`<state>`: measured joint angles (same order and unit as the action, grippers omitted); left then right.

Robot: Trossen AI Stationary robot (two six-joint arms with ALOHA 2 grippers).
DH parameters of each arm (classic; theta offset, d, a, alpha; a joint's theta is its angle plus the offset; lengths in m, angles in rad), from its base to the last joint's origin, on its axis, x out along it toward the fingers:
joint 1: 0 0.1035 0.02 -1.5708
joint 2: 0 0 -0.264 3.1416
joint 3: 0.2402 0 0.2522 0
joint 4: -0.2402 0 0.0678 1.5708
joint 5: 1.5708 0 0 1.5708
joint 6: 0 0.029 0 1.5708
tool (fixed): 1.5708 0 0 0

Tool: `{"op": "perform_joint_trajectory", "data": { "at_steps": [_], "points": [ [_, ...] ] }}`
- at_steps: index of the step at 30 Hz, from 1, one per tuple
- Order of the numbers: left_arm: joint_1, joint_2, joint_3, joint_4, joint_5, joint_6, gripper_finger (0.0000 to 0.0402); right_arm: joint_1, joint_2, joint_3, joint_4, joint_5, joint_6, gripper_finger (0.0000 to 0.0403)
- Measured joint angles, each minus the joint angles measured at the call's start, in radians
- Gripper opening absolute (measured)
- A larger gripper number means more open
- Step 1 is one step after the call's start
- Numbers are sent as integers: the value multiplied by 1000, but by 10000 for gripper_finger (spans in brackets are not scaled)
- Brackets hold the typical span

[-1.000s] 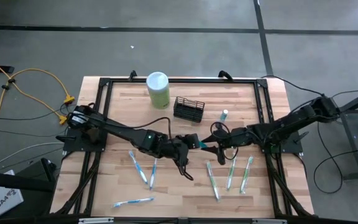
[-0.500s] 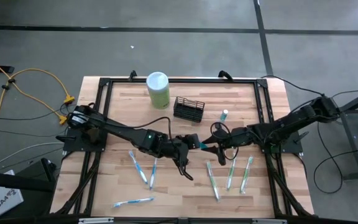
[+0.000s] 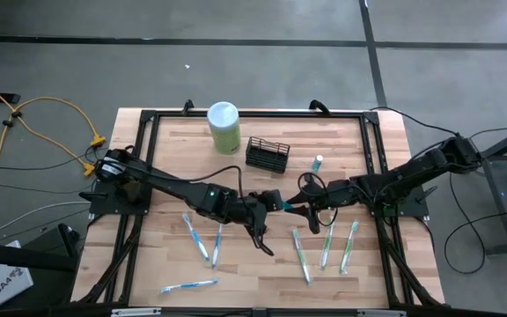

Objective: Pick & Place toothbrushing station
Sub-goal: Put the left mouthwash into the mesh organizer

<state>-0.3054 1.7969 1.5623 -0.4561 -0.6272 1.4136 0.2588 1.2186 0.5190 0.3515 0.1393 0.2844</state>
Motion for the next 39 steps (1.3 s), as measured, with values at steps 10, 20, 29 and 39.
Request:
{"op": "perform_joint_trajectory", "data": {
  "at_steps": [10, 20, 29, 39],
  "points": [
    [0, 0, -1, 23, 1, -82, 112, 0, -1, 0, -1, -13, 1, 94],
    [14, 0, -1, 23, 1, -236, 113, 0, -1, -1, -3, -12, 8, 93],
    [33, 0, -1, 4, 1, -320, 130, -1, -1, -1, 0, -6, 6, 93],
    [34, 0, -1, -22, -4, -311, 183, 0, 0, 0, 3, -19, 4, 93]
  ]
}}
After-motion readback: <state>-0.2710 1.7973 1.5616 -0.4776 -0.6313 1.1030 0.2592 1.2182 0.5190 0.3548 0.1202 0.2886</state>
